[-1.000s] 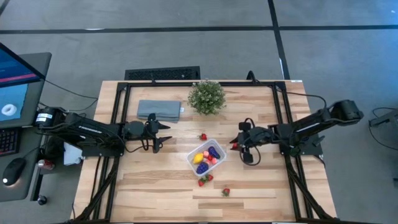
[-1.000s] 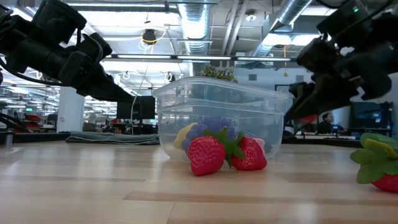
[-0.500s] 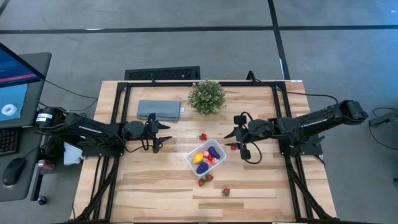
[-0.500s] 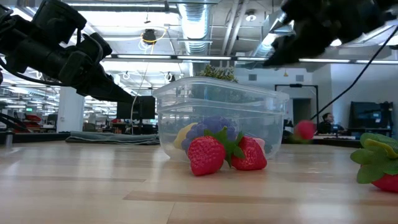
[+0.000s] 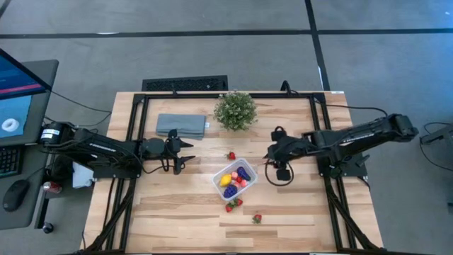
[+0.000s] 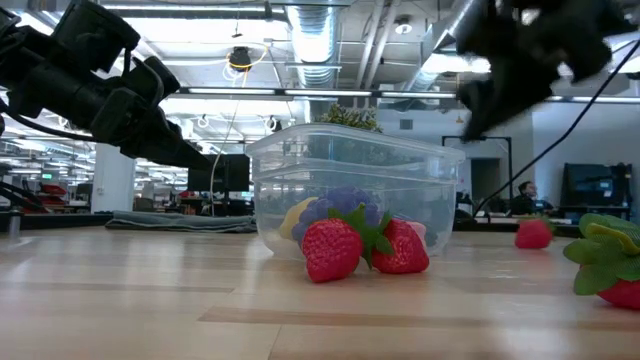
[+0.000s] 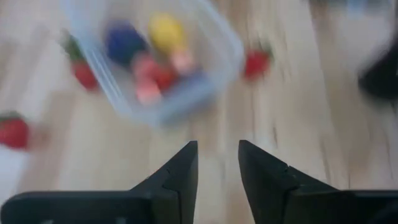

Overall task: Pick and placing Produce into tupperware
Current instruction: Put the red strawberry into the transparent bin

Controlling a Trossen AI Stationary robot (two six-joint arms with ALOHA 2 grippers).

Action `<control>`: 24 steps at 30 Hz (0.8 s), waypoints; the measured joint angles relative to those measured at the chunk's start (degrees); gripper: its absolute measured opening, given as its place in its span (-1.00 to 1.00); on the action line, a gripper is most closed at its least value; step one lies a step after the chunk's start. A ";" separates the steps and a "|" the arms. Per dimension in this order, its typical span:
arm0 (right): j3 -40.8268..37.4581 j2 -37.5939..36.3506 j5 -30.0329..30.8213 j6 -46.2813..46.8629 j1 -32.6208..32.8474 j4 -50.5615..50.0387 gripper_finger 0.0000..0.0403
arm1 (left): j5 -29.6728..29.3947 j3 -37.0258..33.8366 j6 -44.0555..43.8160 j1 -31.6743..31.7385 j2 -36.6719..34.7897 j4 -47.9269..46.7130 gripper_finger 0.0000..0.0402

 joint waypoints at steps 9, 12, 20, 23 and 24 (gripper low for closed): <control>-7.74 -0.41 2.50 7.56 -2.40 -2.76 -0.09 | 0.02 0.00 -0.34 -0.01 0.00 -0.07 0.11; -10.15 -0.35 2.34 8.97 -3.03 -2.99 -0.02 | 0.02 0.00 -0.37 -0.02 0.00 -0.17 0.11; -12.78 -0.33 -1.24 10.35 -3.96 -0.78 0.26 | 0.00 0.00 -0.35 -0.01 0.00 -0.24 0.11; -12.83 -0.33 -1.25 10.30 -4.02 -0.87 0.30 | 0.02 0.00 -0.35 -0.02 0.00 -0.24 0.11; -12.83 -0.33 -1.25 10.28 -4.02 -0.97 0.30 | 0.01 0.00 -0.35 0.00 0.00 -0.24 0.11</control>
